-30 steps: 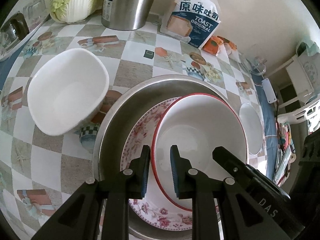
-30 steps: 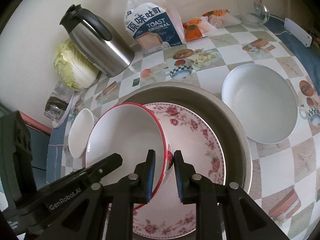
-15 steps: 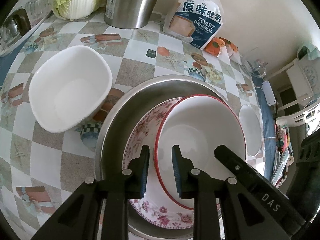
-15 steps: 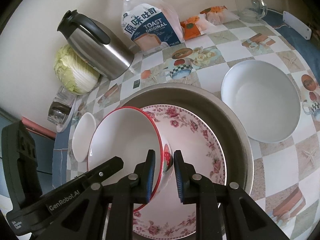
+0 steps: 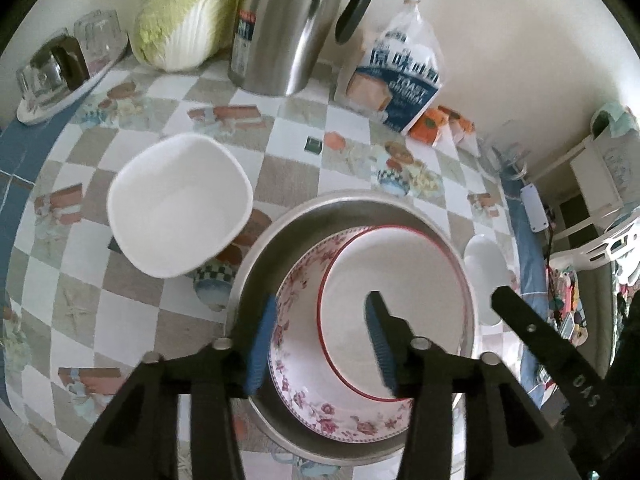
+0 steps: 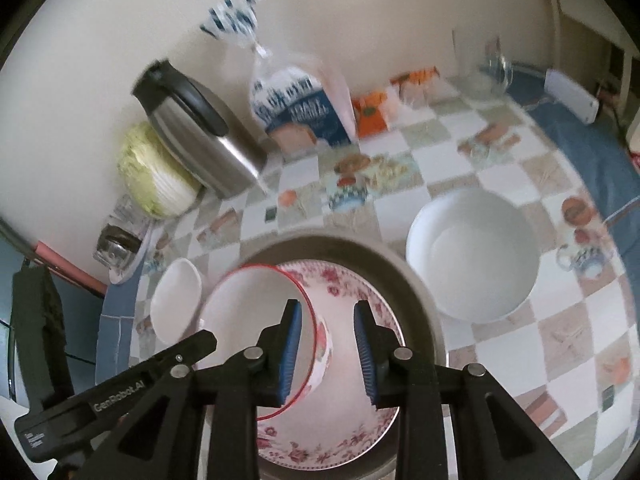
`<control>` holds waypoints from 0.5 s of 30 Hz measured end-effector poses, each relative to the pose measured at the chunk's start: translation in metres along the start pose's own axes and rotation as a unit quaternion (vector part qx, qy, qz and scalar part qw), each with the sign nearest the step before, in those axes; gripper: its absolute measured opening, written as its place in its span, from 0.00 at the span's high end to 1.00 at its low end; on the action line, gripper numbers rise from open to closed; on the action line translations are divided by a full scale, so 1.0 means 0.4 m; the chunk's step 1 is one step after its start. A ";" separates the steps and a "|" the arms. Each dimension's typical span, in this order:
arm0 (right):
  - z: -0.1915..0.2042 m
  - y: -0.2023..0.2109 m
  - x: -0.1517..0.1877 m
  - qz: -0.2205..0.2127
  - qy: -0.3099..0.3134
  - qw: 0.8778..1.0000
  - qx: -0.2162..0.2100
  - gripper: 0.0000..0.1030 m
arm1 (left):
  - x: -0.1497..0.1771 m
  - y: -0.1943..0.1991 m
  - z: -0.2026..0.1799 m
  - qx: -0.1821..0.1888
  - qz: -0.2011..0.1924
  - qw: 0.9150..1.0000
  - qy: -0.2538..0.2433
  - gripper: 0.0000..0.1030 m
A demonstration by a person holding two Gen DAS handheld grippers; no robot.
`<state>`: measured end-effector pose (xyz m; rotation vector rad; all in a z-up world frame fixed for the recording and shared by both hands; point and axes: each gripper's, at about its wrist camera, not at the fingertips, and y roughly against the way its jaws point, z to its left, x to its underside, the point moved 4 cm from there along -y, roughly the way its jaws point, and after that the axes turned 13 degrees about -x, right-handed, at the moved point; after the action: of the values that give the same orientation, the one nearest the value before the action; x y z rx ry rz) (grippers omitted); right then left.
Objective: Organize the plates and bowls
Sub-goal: 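Open both tools and lift them away from the bowl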
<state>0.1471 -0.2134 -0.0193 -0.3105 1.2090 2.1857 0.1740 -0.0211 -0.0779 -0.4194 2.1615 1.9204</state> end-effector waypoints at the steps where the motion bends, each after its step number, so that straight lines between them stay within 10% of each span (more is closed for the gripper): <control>1: 0.008 0.016 -0.006 -0.007 0.006 1.000 0.001 0.66 | -0.002 0.012 0.000 0.001 -0.006 1.000 0.000 0.45; 7: 0.036 0.063 -0.022 -0.032 0.040 0.998 0.030 0.31 | -0.007 0.049 0.012 -0.004 -0.023 1.000 0.011 0.25; 15: 0.018 0.039 -0.003 -0.007 0.060 0.997 0.056 0.16 | 0.003 0.018 0.054 -0.022 -0.003 0.999 0.035 0.20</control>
<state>0.1392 -0.2138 -0.0041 -0.4075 1.3860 2.1027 0.1699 0.0009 -0.0741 -0.5093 2.1616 1.9809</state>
